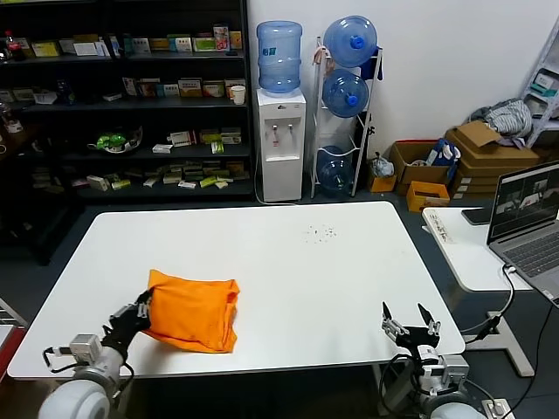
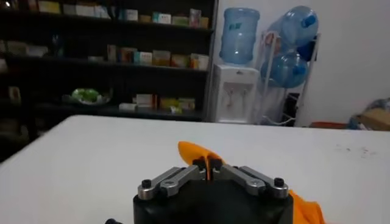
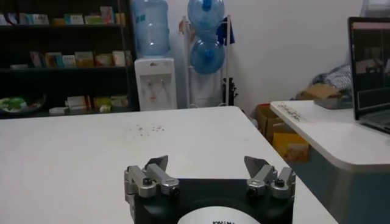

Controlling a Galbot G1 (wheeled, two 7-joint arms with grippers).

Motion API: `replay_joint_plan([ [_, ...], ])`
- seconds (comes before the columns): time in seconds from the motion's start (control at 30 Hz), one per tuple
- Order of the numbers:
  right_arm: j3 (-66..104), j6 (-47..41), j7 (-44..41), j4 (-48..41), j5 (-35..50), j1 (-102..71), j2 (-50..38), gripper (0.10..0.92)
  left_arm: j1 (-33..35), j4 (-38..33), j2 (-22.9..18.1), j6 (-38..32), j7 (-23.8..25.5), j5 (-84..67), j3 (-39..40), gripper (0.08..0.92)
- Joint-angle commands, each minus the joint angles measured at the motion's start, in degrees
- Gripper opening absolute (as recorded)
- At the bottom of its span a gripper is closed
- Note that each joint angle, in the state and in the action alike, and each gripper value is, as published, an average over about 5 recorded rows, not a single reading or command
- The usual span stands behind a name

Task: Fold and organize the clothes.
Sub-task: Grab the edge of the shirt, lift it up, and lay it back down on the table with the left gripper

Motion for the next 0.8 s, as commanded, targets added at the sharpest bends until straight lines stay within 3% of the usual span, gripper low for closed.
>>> replay_joint_plan([
  [0.03, -0.9, 0.8, -0.3, -1.1, 0.6, 2.6, -1.0, 0.823, 6.9, 5.7, 14.1, 2.6, 0.8, 0.6, -19.3, 0.110],
  [0.2, -1.0, 1.2, -0.3, -1.8, 1.2, 2.8, -1.5, 0.823, 6.7, 16.2, 16.4, -0.3, 3.1, 2.3, -22.2, 0.110],
  [0.27, -0.9, 1.3, -0.2, -1.8, 1.2, 2.7, -1.5, 0.823, 6.7, 14.9, 16.1, -0.8, 3.2, 1.5, -21.0, 0.110],
  [0.37, -0.8, 1.3, -0.2, -1.7, 0.9, 2.4, -1.1, 0.823, 7.4, 6.0, 13.8, -0.1, 2.0, -2.8, -16.2, 0.110],
  [0.5, 0.1, 1.6, -0.4, -1.1, 0.4, 1.7, -0.6, 0.823, 5.3, -8.3, 10.1, 1.6, -3.9, -11.8, -0.9, 0.110],
  [0.6, 1.1, 2.0, -0.8, -0.8, 0.0, 1.2, -0.1, 0.823, -2.7, -14.4, 6.6, 2.0, -9.1, -17.5, 14.4, 0.110],
  [0.8, 2.7, 2.5, -1.2, -0.7, -1.4, 0.9, 1.3, 0.823, -21.3, -11.1, -1.9, 2.5, -15.3, -24.8, 38.4, 0.110],
])
